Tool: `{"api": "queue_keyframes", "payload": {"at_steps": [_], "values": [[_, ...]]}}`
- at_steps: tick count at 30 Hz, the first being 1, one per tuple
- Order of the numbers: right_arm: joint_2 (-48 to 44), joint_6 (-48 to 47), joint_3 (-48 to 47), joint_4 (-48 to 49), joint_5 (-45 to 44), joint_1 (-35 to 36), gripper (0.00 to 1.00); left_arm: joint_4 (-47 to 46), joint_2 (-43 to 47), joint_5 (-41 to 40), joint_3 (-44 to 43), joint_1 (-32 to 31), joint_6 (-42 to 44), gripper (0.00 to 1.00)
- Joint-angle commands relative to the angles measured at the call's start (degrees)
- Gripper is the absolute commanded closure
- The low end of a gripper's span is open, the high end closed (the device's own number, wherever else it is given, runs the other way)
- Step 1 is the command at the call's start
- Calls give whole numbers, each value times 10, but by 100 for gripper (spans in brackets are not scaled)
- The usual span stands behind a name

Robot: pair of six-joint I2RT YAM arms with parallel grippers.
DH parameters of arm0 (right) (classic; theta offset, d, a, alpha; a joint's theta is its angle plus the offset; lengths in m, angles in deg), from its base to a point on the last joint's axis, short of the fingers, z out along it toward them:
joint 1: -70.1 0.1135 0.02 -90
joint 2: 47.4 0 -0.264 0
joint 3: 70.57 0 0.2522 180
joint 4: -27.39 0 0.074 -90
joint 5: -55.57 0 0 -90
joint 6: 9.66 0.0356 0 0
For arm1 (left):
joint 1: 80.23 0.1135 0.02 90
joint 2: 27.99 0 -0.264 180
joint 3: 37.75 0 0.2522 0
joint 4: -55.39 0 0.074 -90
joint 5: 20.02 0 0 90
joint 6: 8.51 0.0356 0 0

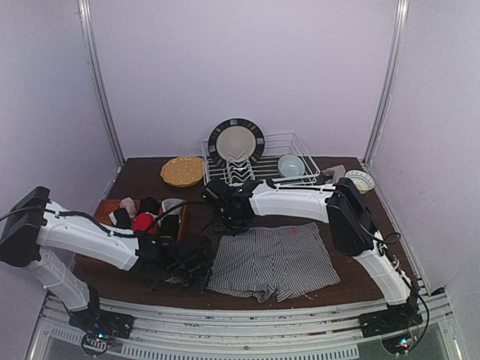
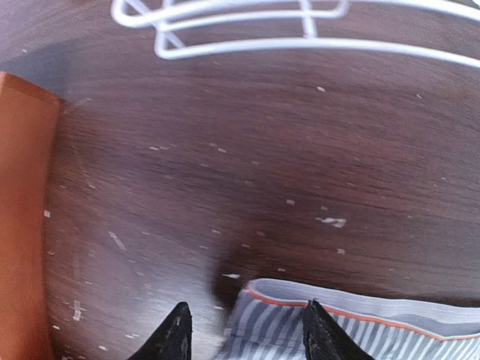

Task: Roll the underwear
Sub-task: Pick up the underwear from the center of the board.

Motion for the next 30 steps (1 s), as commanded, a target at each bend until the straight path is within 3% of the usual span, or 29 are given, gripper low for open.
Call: {"api": "queue_keyframes", "payload": {"at_steps": [1, 11, 17, 30], "values": [[35, 2, -43, -43, -14, 9, 54, -27, 2, 2, 11, -2, -7, 100], [51, -1, -21, -65, -30, 11, 74, -32, 17, -2, 21, -2, -8, 100], [37, -5, 3, -61, -28, 11, 99, -17, 33, -15, 16, -2, 3, 100], [-153, 7, 147, 86, 80, -2, 100, 40, 84, -27, -53, -23, 88, 100]]}}
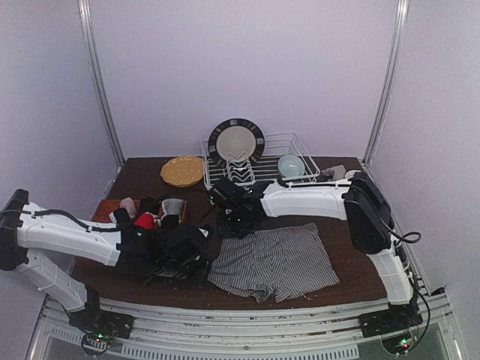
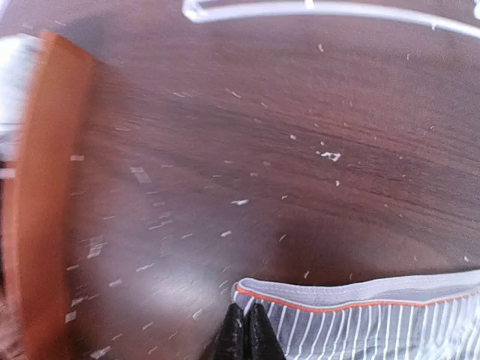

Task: Roll the underwear
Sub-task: Pick up the underwear from the center of the board, then fold the underwear at the center of the board.

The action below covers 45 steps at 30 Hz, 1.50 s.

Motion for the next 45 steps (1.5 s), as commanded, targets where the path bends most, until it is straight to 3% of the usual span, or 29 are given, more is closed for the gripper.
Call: {"api": "queue_keyframes", "payload": {"at_steps": [1, 18, 45], "values": [[-86, 8, 49, 52, 46, -11, 100, 19, 8, -5, -40, -10, 42, 100], [-290, -21, 291, 121, 106, -122, 100, 69, -107, -2, -206, -47, 85, 100], [-321, -135, 358, 46, 137, -251, 100, 119, -309, 84, -509, -66, 90, 100]]}}
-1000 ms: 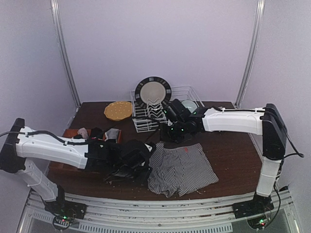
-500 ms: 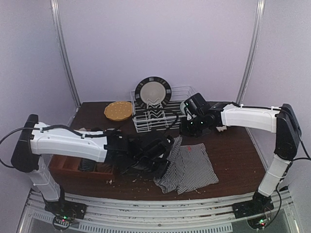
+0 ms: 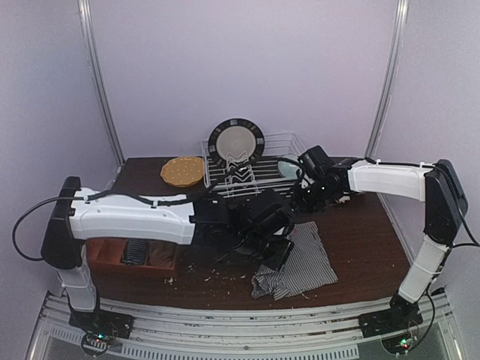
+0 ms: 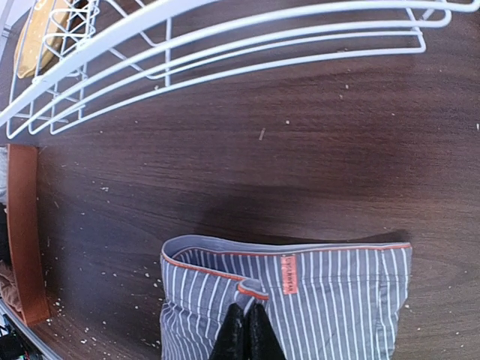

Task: Roll the underwear
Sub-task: Fold the underwear at the center of the board.

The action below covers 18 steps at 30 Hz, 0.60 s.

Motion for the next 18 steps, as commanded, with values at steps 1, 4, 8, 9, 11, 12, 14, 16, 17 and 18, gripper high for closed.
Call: {"api": "queue_keyframes", "payload": {"at_steps": [1, 4, 8, 9, 11, 12, 14, 16, 17, 18], "values": [[-6, -19, 20, -17, 3, -17, 100, 6, -38, 28, -52, -5, 13, 100], [-10, -23, 26, -20, 0, -25, 100, 6, -70, 35, -86, -5, 16, 100], [-13, -31, 29, -28, -2, -34, 100, 6, -114, 49, -139, -7, 29, 100], [-13, -33, 30, -31, -4, -36, 100, 6, -123, 53, -151, -7, 32, 100], [-12, -37, 34, -33, -6, -40, 100, 6, -149, 62, -176, -7, 39, 100], [-13, -38, 36, -34, -8, -43, 100, 6, -157, 67, -188, -7, 42, 100], [-12, -39, 44, -33, -12, -47, 100, 8, -184, 77, -216, -7, 47, 100], [-12, -39, 50, -30, -12, -53, 100, 9, -204, 85, -237, -7, 51, 100], [-12, -40, 52, -29, -12, -55, 100, 9, -212, 86, -246, -7, 52, 100], [-11, -41, 53, -28, -12, -57, 100, 9, -220, 87, -255, -7, 54, 100]]}}
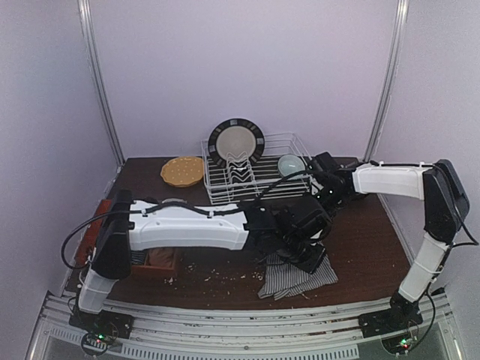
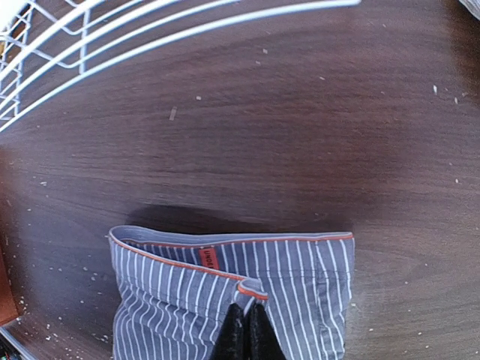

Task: Roll the underwear
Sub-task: Fold the underwear at the center of the board.

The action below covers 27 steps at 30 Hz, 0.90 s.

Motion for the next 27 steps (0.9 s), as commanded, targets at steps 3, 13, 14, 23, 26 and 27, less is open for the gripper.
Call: {"api": "queue_keyframes", "payload": {"at_steps": [3, 13, 14, 23, 26, 27], "values": [[-7, -10, 14, -10, -15, -19, 100, -2, -46, 24, -65, -3, 27, 100], [6, -2, 38, 0, -30, -39, 100, 14, -131, 61, -160, -1, 44, 100], [7, -1, 42, 3, -32, -40, 100, 15, -139, 65, -169, 0, 45, 100], [3, 1, 46, -7, -45, -49, 83, 16, -199, 117, -241, 5, 62, 82], [-30, 2, 52, -7, -45, -48, 65, 0, -169, 102, -208, 3, 73, 57], [-43, 3, 53, -8, -44, -48, 60, -13, -151, 97, -184, 3, 75, 51]]}}
